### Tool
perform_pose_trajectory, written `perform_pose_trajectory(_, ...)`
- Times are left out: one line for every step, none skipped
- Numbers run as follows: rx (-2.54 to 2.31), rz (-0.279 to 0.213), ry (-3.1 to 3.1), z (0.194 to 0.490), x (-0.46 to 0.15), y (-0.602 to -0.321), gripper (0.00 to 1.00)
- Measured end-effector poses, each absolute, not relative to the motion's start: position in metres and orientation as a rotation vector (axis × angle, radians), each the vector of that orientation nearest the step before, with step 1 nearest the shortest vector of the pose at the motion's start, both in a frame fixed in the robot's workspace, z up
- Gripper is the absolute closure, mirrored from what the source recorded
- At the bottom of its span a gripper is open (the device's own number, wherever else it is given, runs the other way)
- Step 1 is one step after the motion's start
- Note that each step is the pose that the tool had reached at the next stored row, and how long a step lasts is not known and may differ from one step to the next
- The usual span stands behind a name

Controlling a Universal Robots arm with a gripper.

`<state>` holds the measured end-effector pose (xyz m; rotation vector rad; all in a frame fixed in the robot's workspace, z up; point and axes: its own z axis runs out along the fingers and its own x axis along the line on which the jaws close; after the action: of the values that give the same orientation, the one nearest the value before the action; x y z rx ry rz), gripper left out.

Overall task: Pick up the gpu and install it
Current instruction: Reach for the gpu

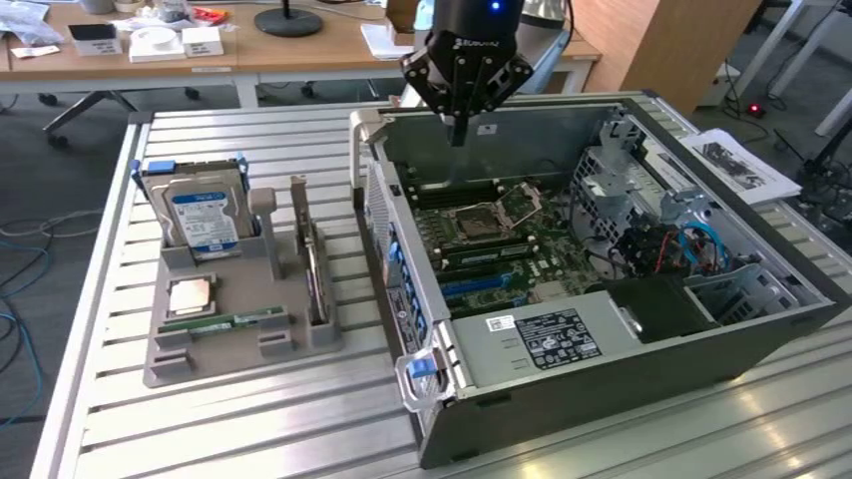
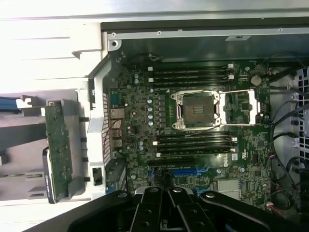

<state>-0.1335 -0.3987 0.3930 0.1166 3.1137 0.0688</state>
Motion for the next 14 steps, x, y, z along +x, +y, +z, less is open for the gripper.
perform_pose_trajectory(0.116,0.069,3.114,0.393,-0.137,-0.399,0.89)
perform_pose_trajectory(0.116,0.069,3.114,0.393,-0.140,-0.398,0.89)
perform_pose_trajectory(0.117,0.069,3.114,0.393,-0.143,-0.398,0.89)
perform_pose_trajectory(0.117,0.069,3.114,0.393,-0.147,-0.398,0.89)
perform_pose_trajectory(0.117,0.069,3.114,0.393,-0.150,-0.398,0.89)
perform_pose_trajectory(0.116,0.069,3.114,0.393,-0.154,-0.398,0.89)
perform_pose_trajectory(0.116,0.069,3.114,0.393,-0.157,-0.398,0.89)
perform_pose_trajectory(0.117,0.069,3.114,0.393,-0.160,-0.398,0.89)
perform_pose_trajectory(0.117,0.069,3.114,0.393,-0.164,-0.398,0.89)
perform_pose_trajectory(0.117,0.069,3.114,0.393,-0.167,-0.398,0.89)
perform_pose_trajectory(0.116,0.069,3.114,0.392,-0.170,-0.398,0.89)
perform_pose_trajectory(0.116,0.069,3.114,0.392,-0.173,-0.397,0.89)
perform_pose_trajectory(0.117,0.069,3.114,0.392,-0.177,-0.397,0.89)
perform_pose_trajectory(0.117,0.069,3.114,0.392,-0.180,-0.397,0.89)
